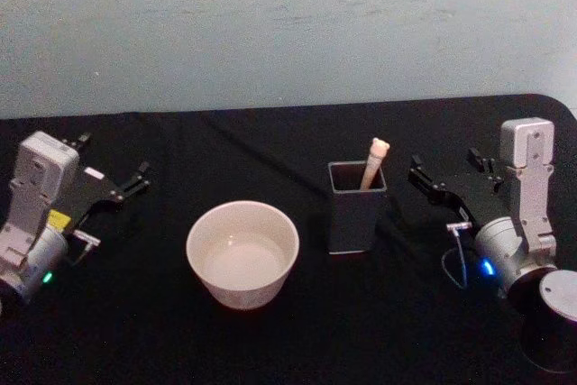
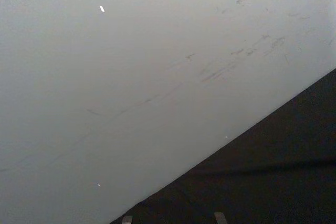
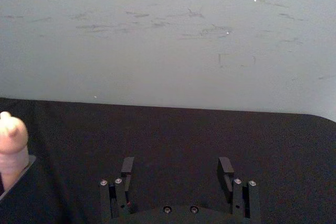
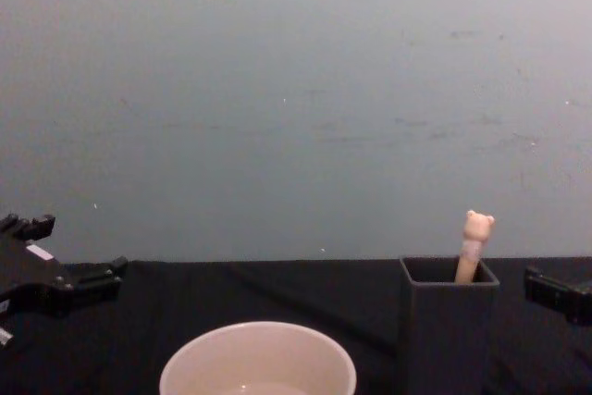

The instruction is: Pick up the stirring spoon with one hand, stir inside the cup, then place it back in its original position.

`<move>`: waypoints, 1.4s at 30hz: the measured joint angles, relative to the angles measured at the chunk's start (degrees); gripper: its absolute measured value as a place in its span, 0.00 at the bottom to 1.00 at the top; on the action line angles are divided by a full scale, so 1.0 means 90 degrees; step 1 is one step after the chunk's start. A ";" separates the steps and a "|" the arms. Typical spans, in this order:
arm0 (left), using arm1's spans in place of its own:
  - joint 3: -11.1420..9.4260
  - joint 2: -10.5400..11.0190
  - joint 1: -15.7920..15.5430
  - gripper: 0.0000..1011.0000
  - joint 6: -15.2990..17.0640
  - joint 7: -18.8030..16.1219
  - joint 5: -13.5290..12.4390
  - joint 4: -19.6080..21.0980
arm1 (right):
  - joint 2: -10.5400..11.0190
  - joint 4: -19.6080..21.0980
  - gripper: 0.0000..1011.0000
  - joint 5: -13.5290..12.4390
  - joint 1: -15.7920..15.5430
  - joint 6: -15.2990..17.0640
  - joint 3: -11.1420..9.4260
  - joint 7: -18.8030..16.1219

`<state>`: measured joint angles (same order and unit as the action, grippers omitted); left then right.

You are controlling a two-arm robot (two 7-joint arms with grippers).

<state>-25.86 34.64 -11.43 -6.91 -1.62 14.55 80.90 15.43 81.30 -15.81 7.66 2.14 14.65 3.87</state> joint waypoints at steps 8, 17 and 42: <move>0.0000 0.0000 0.0000 0.99 0.0000 0.0000 0.0000 0.0000 | 0.0017 0.0021 0.99 -0.0004 -0.0001 0.0000 0.0007 -0.0004; 0.0000 0.0000 0.0000 0.99 0.0000 0.0000 0.0000 0.0000 | 0.0029 0.0044 0.99 -0.0009 -0.0003 -0.0003 0.0013 -0.0012; 0.0000 0.0000 0.0000 0.99 0.0000 0.0000 0.0000 0.0000 | 0.0040 0.0068 0.99 -0.0021 -0.0002 -0.0012 0.0017 -0.0011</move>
<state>-25.86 34.64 -11.43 -6.91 -1.62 14.55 80.90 15.79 81.91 -16.00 7.63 2.03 14.80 3.77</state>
